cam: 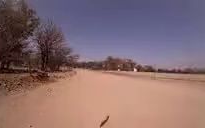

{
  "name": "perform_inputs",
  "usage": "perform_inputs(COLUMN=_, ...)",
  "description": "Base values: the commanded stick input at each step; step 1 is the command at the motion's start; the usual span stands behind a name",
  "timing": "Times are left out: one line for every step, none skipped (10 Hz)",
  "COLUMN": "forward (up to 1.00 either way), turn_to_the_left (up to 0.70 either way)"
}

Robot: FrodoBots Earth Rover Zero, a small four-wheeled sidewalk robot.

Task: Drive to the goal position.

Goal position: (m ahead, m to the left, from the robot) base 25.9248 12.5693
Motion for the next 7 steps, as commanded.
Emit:
perform_inputs(forward=1.00, turn_to_the_left=0.00)
perform_inputs(forward=1.00, turn_to_the_left=0.00)
perform_inputs(forward=1.00, turn_to_the_left=0.00)
perform_inputs(forward=1.00, turn_to_the_left=0.00)
perform_inputs(forward=1.00, turn_to_the_left=0.00)
perform_inputs(forward=1.00, turn_to_the_left=0.00)
perform_inputs(forward=1.00, turn_to_the_left=0.00)
